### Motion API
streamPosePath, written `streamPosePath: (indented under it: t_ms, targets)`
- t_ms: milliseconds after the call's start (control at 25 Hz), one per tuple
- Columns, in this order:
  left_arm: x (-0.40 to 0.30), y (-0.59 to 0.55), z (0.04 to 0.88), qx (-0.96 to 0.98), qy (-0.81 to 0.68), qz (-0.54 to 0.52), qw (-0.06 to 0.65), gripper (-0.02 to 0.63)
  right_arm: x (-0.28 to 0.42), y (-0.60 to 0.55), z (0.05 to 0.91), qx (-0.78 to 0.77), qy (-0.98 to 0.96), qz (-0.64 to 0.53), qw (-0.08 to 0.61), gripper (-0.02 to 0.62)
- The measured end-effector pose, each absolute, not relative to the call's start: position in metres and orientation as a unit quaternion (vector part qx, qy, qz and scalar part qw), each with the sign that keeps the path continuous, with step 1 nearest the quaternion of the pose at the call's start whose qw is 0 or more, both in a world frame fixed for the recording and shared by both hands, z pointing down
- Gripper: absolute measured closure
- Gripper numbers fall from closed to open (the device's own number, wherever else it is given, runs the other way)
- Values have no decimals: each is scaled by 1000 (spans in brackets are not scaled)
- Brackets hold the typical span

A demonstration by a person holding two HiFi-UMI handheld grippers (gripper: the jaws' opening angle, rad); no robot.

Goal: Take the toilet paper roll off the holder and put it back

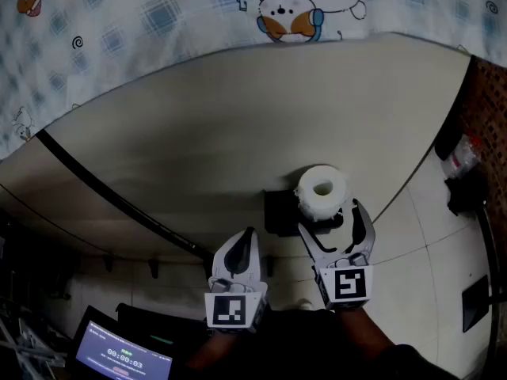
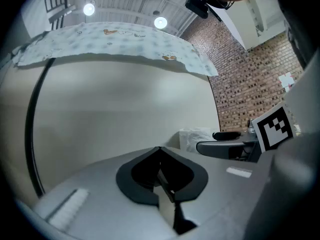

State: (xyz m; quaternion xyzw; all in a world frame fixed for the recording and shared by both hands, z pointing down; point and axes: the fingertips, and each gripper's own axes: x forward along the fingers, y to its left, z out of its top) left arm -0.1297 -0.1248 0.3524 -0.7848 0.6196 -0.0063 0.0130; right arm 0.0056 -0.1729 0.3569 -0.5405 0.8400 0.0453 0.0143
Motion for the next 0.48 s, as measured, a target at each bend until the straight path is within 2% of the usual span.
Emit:
streamPosePath:
  t_ms: [480]
  targets:
    - [-146,-150,355,-785,620,-14,8,588,-9,-221,362,-530,847,35,-27,120]
